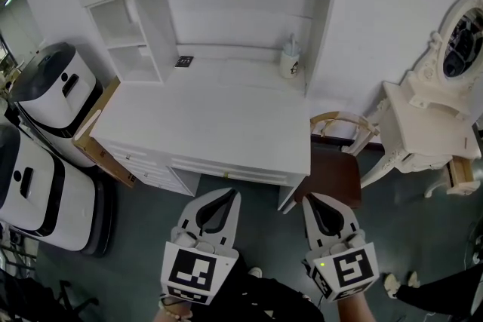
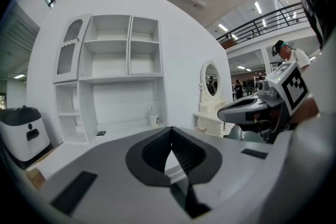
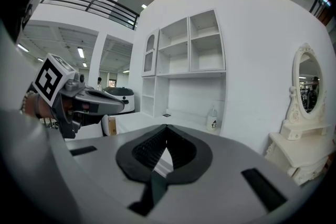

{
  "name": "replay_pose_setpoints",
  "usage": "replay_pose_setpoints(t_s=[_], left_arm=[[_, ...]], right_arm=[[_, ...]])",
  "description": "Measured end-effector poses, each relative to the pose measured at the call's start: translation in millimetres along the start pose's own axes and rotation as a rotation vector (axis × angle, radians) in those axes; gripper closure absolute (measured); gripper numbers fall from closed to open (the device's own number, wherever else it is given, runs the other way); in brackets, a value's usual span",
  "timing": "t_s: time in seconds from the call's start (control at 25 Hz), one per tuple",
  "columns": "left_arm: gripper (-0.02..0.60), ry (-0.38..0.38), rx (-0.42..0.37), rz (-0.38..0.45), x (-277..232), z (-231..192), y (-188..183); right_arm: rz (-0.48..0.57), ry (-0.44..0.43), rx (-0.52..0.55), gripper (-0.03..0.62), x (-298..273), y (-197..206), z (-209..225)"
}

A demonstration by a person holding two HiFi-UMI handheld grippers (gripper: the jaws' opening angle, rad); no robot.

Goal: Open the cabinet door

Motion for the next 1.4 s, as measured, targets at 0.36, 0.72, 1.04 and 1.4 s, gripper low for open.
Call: replay_pose_setpoints(t_s=[0.36,0.72,1.04,1.4], left_arm=[[0.581,-0.084,-0.011,-0.004,-13.0,-34.1,-1.5],[0.581,-0.194,0.005,-0.007,-22.0,-94.1,0.9],[0.581,-0.281,0.030,-0.024,-25.9,-162.5,13.7],[0.581,-0.350,0.073,-0.047,-29.7,-237.4,22.1]], right_arm=[[0.014,-0.086,0.020,0.594,-46.9,-15.6,7.5],[0.026,-0.186,0.055,0.594,-113.2,-38.2,-2.2],[0.014,-0.264,0.081,0.594,-182.5,-55.2,-21.2],[0.001,-0.334,0.103,0.594,-260.4,-74.3,-49.5]])
Point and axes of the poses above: the fingertips, and each gripper's own axes: x backward along the fingers, z to its right, y out of its underside, the point moved 6 cm from there along x, backward along the fingers, and after that the axes turned 13 degrees about -y, right-handed, at the moved point
